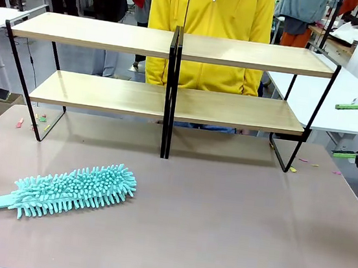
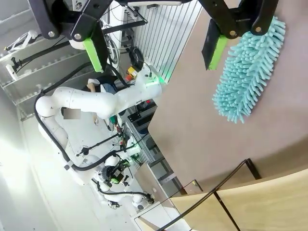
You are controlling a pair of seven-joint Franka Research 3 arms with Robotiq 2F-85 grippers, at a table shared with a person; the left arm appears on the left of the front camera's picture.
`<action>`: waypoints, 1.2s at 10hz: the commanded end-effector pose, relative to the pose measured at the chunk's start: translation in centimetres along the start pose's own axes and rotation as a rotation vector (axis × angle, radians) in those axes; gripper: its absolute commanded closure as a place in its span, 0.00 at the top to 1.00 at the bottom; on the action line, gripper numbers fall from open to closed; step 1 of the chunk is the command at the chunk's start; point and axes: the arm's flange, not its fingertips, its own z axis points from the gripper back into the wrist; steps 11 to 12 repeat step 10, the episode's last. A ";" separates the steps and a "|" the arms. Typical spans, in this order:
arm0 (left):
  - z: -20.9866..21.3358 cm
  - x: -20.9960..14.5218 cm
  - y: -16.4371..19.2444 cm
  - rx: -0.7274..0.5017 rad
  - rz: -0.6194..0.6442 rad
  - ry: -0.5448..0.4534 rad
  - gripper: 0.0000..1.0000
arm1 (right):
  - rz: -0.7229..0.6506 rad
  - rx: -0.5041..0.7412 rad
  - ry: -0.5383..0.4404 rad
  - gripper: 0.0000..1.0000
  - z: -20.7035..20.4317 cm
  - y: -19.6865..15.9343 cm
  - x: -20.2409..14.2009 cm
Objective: Clean the shelves.
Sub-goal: Place the Duster on the table.
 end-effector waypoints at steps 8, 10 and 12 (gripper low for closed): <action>-0.1 -0.5 0.0 0.004 -0.010 0.001 1.00 | 0.013 -0.008 0.006 1.00 0.2 -0.1 -0.1; -0.1 -0.5 0.0 0.004 -0.010 0.001 1.00 | 0.013 -0.008 0.006 1.00 0.2 -0.1 -0.1; -0.1 -0.5 0.0 0.004 -0.010 0.001 1.00 | 0.013 -0.008 0.006 1.00 0.2 -0.1 -0.1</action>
